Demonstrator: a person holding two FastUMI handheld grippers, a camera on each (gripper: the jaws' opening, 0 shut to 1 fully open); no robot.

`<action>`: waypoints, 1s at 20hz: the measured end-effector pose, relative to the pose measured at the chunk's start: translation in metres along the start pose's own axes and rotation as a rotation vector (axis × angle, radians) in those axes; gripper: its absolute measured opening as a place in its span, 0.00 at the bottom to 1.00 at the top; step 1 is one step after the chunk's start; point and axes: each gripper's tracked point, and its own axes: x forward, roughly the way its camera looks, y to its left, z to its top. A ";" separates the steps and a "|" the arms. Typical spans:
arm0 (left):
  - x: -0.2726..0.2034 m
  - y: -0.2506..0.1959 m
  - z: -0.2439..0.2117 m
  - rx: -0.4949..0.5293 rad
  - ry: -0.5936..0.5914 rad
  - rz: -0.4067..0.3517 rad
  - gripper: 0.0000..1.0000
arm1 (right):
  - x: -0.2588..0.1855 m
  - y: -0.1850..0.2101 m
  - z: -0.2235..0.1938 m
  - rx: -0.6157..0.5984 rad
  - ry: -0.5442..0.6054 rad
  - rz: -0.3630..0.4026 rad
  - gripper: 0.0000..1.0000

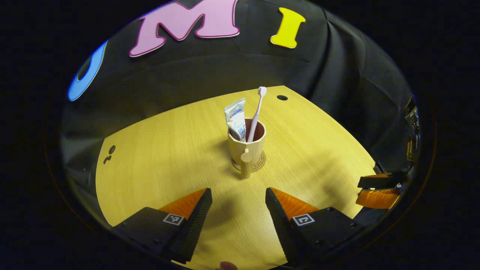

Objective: Put the toothbrush and toothpaste on the desktop into the cup, then pick up the cup and place it on the coaster on the desktop.

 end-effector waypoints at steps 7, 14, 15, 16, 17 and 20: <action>-0.054 0.007 -0.032 -0.100 -0.033 0.007 0.89 | -0.005 0.036 -0.007 -0.067 0.015 0.026 0.98; -0.088 0.026 -0.069 -0.160 -0.041 0.014 0.90 | -0.006 0.066 -0.016 -0.123 0.031 0.054 0.98; -0.090 0.028 -0.074 -0.172 -0.040 0.012 0.90 | -0.004 0.070 -0.017 -0.131 0.035 0.058 0.98; -0.094 0.031 -0.079 -0.182 -0.037 0.013 0.90 | -0.003 0.072 -0.019 -0.134 0.037 0.061 0.98; -0.096 0.032 -0.083 -0.191 -0.038 0.013 0.90 | -0.003 0.075 -0.019 -0.136 0.039 0.065 0.98; -0.103 0.036 -0.090 -0.209 -0.043 0.012 0.92 | -0.003 0.081 -0.022 -0.140 0.042 0.069 0.98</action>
